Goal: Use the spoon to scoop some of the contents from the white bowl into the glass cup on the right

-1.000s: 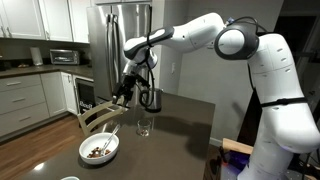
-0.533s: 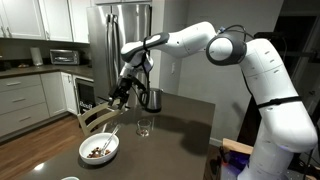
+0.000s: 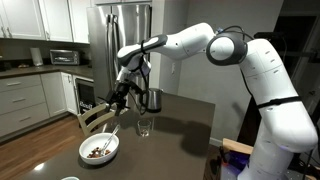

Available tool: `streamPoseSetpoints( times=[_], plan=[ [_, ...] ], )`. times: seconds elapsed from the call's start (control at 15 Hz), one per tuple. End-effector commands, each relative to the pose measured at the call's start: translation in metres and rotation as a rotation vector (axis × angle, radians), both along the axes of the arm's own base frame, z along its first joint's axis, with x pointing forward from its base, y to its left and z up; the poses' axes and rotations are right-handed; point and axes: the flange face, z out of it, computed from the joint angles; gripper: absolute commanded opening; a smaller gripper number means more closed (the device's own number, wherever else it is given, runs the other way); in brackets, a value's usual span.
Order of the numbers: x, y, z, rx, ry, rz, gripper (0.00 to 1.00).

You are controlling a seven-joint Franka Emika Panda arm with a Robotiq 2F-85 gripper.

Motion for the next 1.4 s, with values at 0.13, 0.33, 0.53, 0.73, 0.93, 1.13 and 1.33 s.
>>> streamPoseSetpoints(
  times=[0.13, 0.33, 0.53, 0.73, 0.93, 1.13, 1.33],
  plan=[
    [-0.024, 0.011, -0.017, -0.022, 0.043, -0.083, 1.0],
    [-0.037, 0.013, -0.022, -0.039, 0.044, -0.154, 1.0],
    [-0.05, 0.015, -0.023, -0.064, 0.026, -0.217, 1.0],
    [-0.058, 0.017, -0.023, -0.087, 0.024, -0.245, 1.0],
    [-0.061, 0.02, -0.026, -0.111, 0.028, -0.251, 1.0],
    [-0.058, 0.021, -0.033, -0.128, 0.041, -0.246, 1.0],
    [-0.05, 0.018, -0.043, -0.148, 0.045, -0.209, 1.0]
  ],
)
